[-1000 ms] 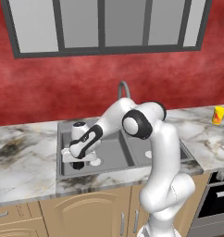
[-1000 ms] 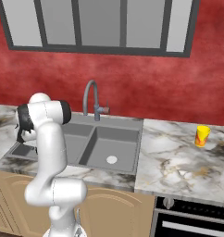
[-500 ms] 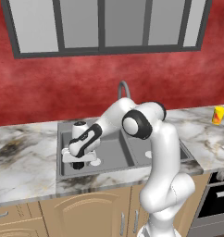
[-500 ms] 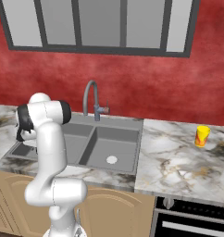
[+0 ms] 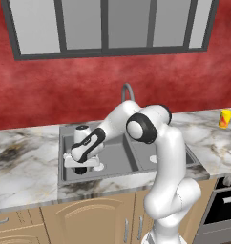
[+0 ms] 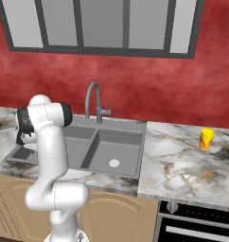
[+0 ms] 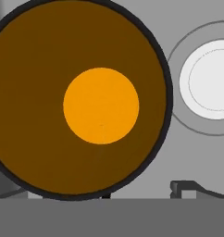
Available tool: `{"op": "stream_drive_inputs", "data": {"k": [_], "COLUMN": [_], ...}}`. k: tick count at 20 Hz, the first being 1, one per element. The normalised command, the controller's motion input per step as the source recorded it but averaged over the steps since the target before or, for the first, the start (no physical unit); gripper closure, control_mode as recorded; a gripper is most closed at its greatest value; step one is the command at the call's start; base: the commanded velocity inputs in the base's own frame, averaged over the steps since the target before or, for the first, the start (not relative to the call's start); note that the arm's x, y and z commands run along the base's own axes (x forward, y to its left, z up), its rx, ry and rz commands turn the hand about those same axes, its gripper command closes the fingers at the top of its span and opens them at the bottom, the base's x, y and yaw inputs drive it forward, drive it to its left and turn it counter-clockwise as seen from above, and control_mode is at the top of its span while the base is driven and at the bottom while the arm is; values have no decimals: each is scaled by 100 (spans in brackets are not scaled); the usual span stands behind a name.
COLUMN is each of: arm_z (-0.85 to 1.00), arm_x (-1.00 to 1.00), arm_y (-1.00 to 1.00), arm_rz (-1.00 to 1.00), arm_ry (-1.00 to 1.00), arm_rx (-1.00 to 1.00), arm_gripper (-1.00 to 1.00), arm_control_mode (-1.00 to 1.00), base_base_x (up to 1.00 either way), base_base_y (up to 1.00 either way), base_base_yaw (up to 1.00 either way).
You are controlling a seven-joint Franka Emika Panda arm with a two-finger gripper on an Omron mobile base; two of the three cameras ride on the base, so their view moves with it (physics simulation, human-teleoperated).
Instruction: Move any existing items from the left basin to the right basin for drying. Then move the cup from the counter to the left basin of the sink for washing.
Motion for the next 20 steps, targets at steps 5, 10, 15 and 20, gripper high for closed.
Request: {"op": "stream_drive_inputs", "data": {"k": [5,10,15,20], "arm_z": [0,0,0,-1], "arm_x": [0,0,0,0], "arm_y": [22,21,24,32], "arm_rz": [-4,-2,0,0], "arm_ry": [3,4,5,4], "arm_rx": [-4,-3,-3,-3], "arm_gripper": [-100,-100,-100,100], "arm_control_mode": [-100,-100,-100,-100], "base_base_x": [0,0,0,0], "base_base_y": [0,0,0,0], "base_base_yaw": [0,0,0,0]}}
